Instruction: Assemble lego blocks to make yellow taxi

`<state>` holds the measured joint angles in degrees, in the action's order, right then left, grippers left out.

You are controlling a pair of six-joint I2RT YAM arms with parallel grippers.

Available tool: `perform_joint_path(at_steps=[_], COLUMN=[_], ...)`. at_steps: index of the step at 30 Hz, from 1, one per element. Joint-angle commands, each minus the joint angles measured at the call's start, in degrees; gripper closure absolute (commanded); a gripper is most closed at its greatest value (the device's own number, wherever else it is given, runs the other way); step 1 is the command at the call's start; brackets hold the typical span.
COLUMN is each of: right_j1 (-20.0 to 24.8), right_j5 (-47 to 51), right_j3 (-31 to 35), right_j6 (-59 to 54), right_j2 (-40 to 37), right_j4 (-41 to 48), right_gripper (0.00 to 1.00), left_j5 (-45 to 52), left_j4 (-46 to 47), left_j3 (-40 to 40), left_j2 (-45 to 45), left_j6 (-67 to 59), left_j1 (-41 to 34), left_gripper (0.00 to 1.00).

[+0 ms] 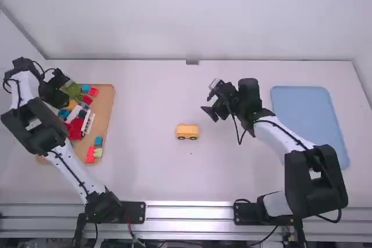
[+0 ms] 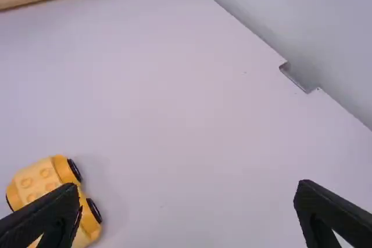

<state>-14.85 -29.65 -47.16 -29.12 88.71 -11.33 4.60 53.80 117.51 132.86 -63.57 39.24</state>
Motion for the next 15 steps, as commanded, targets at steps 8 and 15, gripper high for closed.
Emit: perform_joint_path(at_steps=[8,15], right_j1=[-1.7,-2.0], right_j5=[-0.5,-0.4], right_j3=[0.3,0.3], right_j6=[0.8,1.0], right_j2=[0.4,0.4], right_j4=[0.0,0.0], right_gripper=[0.02,0.02], left_j5=[5.5,5.5], left_j4=[-9.1,-15.5], left_j3=[-7.8,-11.9], left_j2=[1.3,1.4], left_j6=[-1.4,-0.3], left_j1=[0.0,0.4], left_gripper=[0.32,0.33])
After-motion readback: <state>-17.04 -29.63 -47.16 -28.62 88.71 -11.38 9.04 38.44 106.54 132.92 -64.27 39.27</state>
